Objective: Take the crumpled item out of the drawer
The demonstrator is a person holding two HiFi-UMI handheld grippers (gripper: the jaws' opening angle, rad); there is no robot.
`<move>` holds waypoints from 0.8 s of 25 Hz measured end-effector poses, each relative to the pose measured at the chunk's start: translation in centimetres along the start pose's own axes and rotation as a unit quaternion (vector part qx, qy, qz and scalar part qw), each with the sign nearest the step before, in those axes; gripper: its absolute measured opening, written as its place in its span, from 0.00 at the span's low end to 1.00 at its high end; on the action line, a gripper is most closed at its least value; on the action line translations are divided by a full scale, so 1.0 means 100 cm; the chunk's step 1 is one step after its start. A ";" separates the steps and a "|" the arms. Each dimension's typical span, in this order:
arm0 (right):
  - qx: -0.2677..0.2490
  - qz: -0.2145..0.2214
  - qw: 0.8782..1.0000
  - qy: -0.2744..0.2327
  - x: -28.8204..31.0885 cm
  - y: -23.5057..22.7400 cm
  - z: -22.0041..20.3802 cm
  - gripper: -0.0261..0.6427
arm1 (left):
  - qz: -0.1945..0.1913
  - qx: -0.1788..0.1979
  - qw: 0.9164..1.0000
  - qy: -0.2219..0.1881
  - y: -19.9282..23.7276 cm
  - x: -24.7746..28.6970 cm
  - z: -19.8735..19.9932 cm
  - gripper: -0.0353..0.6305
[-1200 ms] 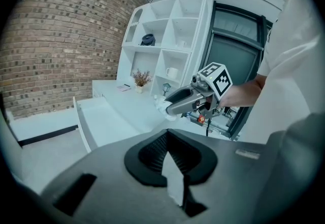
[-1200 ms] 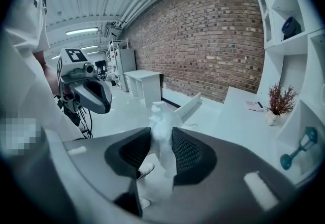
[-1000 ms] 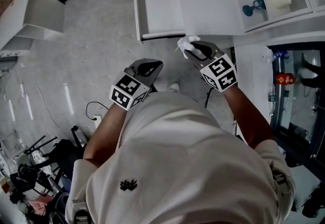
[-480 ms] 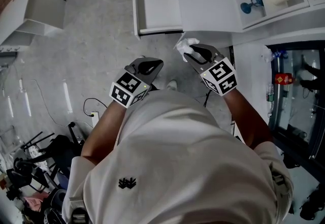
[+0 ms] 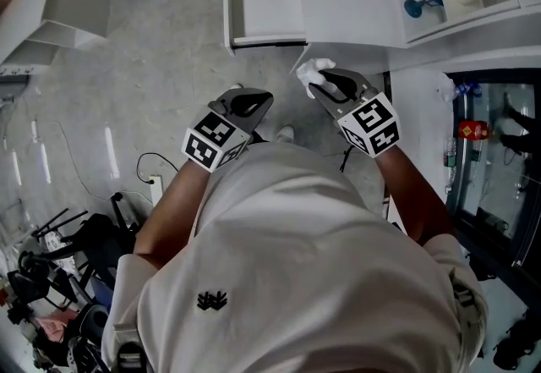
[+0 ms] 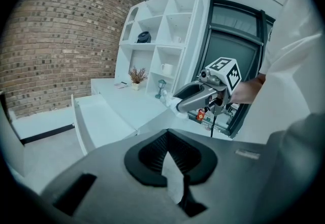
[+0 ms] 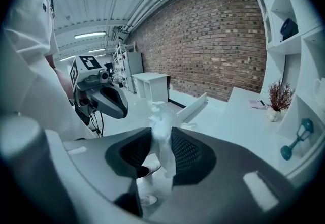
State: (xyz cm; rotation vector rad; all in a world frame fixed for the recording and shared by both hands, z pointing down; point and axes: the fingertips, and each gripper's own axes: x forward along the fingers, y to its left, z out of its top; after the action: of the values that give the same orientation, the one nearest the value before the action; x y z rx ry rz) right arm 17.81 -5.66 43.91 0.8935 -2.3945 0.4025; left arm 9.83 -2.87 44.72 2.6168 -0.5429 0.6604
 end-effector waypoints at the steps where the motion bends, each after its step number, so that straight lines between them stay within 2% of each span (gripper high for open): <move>1: -0.001 0.000 1.000 0.000 0.000 0.000 0.000 0.25 | 0.000 0.000 1.000 0.001 -0.001 0.000 -0.001 0.06; 20: -0.003 0.012 1.000 0.001 0.004 0.000 -0.004 0.24 | 0.011 -0.007 1.000 0.003 0.003 0.005 -0.001 0.06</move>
State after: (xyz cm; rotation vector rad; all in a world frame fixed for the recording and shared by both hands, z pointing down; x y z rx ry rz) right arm 17.72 -5.71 44.48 0.8628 -2.4057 0.4060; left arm 10.02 -3.22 45.12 2.5977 -0.5727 0.6689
